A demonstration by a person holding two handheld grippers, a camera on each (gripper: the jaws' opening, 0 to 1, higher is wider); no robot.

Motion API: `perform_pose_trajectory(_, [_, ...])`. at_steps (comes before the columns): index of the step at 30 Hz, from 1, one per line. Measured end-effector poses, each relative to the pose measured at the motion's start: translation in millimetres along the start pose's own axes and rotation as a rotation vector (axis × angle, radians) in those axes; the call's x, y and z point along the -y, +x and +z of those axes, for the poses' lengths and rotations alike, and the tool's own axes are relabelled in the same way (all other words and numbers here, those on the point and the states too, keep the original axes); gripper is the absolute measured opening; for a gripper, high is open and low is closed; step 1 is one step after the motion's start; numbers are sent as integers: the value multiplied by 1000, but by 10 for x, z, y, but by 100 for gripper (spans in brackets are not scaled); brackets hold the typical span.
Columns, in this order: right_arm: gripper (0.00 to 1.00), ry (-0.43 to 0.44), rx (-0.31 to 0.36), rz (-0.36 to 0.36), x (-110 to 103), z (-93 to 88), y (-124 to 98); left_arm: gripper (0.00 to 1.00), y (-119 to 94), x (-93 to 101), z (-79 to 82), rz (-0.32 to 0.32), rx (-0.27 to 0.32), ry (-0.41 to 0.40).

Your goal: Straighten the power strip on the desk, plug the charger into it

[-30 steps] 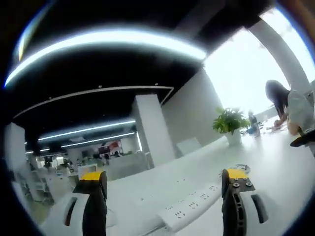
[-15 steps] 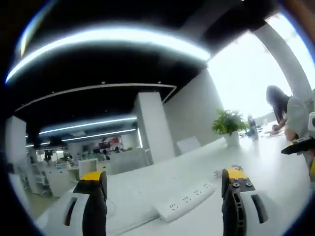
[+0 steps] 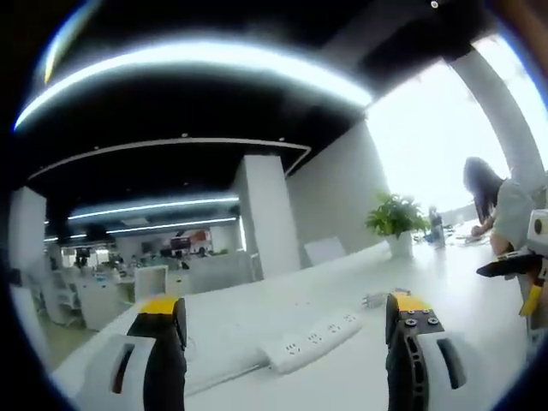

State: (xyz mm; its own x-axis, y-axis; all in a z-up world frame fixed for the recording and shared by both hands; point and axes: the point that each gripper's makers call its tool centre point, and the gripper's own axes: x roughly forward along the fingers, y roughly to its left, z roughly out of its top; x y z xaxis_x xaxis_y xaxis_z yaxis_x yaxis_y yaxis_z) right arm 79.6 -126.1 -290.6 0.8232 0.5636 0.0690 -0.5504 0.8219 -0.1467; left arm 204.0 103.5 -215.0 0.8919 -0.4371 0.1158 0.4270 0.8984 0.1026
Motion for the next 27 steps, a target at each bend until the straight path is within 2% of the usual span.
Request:
perform_pose_trajectory(3, [90, -1, 0, 2, -4, 2, 3, 99, -42, 17, 0, -8, 1, -25])
perform_pose_trajectory(8, [90, -1, 0, 5, -13, 0, 6, 99, -121, 10, -29, 14, -2, -13])
perform_pose_trajectory(27, [90, -3, -1, -7, 30, -8, -15, 99, -423, -60, -312, 76, -52, -36])
